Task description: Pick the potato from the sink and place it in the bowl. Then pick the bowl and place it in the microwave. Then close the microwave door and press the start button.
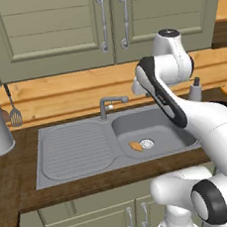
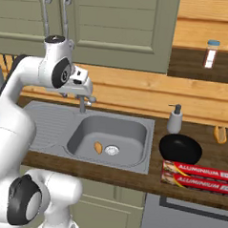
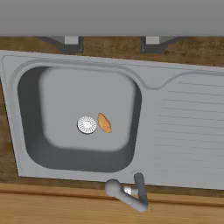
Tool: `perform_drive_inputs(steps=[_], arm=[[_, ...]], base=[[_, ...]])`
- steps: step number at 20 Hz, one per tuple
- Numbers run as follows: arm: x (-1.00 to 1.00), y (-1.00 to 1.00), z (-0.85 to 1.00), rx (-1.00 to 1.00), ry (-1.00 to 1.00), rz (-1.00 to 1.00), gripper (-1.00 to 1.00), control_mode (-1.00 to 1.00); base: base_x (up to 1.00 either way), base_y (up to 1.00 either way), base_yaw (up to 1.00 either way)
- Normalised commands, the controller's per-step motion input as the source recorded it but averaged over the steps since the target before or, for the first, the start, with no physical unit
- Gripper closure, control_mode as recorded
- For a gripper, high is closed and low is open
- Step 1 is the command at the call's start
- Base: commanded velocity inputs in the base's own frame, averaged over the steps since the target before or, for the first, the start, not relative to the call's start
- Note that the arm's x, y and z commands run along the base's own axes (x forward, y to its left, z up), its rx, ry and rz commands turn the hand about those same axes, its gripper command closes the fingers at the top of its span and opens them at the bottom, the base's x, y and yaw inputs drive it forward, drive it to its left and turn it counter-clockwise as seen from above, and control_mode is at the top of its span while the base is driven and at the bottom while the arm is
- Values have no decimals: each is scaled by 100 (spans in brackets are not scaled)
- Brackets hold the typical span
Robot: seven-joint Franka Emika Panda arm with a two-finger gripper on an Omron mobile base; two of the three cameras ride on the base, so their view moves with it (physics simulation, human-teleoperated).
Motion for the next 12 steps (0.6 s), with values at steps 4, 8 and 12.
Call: perform_drive_inputs(steps=[4,8,12], arm=[[-55,0,0,0,-18,0,-100,-100],[-100,0,-3,0,-21,0,-100,-100],[-100,0,-10,0,-9,0,-100,-100]], base=[[0,0,0],[0,0,0],[0,0,0]])
